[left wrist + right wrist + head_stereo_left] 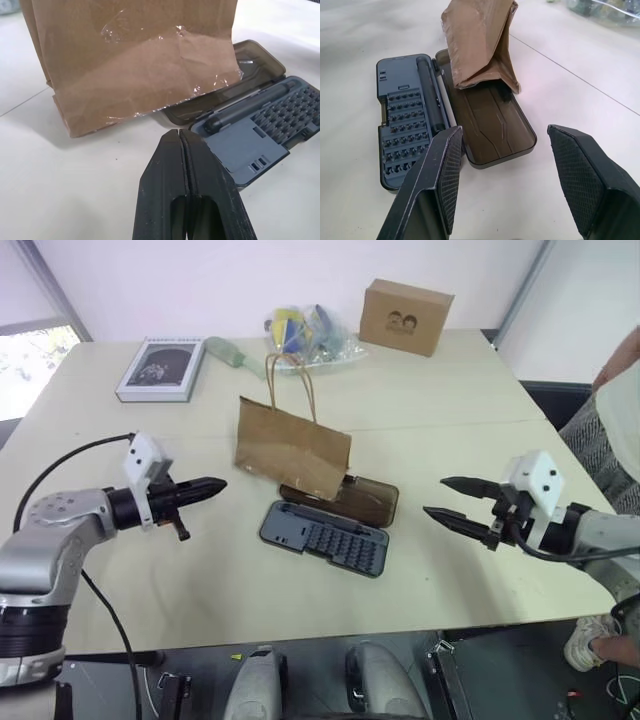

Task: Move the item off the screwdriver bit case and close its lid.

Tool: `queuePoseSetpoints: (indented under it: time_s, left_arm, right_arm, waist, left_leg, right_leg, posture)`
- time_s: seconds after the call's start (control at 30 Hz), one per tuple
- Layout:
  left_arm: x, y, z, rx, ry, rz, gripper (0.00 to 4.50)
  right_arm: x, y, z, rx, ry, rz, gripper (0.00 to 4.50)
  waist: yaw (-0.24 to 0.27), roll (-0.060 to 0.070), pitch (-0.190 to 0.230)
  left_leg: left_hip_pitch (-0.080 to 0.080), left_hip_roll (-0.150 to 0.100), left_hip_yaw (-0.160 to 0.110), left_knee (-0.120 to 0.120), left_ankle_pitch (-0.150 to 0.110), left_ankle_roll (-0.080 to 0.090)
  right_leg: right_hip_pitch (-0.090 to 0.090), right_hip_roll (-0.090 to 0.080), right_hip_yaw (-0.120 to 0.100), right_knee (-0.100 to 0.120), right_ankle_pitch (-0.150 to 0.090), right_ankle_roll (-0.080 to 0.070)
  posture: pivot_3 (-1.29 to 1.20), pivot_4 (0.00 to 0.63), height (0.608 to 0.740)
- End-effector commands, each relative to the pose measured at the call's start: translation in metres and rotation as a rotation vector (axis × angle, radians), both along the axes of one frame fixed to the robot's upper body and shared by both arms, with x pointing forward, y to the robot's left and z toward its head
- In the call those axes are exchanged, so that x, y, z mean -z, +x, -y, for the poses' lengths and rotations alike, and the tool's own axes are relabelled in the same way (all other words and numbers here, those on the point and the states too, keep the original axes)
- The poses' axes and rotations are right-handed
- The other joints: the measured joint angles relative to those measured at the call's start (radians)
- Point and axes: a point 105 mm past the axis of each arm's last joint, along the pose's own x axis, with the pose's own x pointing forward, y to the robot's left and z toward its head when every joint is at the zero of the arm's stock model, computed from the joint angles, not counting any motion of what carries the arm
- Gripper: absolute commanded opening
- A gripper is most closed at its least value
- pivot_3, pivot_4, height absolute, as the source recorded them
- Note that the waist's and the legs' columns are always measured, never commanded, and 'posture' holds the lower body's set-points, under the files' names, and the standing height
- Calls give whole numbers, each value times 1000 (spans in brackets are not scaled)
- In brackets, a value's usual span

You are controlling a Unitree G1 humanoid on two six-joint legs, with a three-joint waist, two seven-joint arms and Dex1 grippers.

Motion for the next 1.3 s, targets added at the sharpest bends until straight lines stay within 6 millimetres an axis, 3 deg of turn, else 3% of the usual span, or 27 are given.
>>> queuePoseSetpoints:
  time_s: [0.03, 1.03, 1.2, 1.3]
  left_arm:
    - [-10, -4, 1, 25, 19, 34, 0]
    - [-4, -2, 12, 44, 4, 25, 0]
    - [0, 0, 22, 65, -12, 20, 0]
    - [4, 1, 27, 73, -3, 21, 0]
  right_arm:
    - [-8, -3, -4, -17, -4, 34, 2813]
    - [-11, 2, -12, -11, 31, 66, 2813]
    - [-31, 30, -37, -28, 141, 148, 2813]
    - [-37, 60, -49, 10, 184, 165, 2813]
  waist:
    - [0, 0, 0]
    - [-1, 0, 0]
    - [-7, 0, 0]
    - [-6, 0, 0]
  left_leg:
    - [0, 0, 0, 0, 0, 0]
    - [0, 0, 0, 0, 0, 0]
    - [0, 0, 0, 0, 0, 0]
    - [0, 0, 0, 1, 0, 0]
  right_leg:
    - [0, 0, 0, 0, 0, 0]
    - [0, 0, 0, 0, 0, 0]
    - [-1, 1, 1, 1, 0, 0]
    - [-1, 1, 1, 1, 0, 0]
  posture:
    - [0, 150, 740]
    - [0, 150, 740]
    - [0, 150, 740]
    - [0, 150, 740]
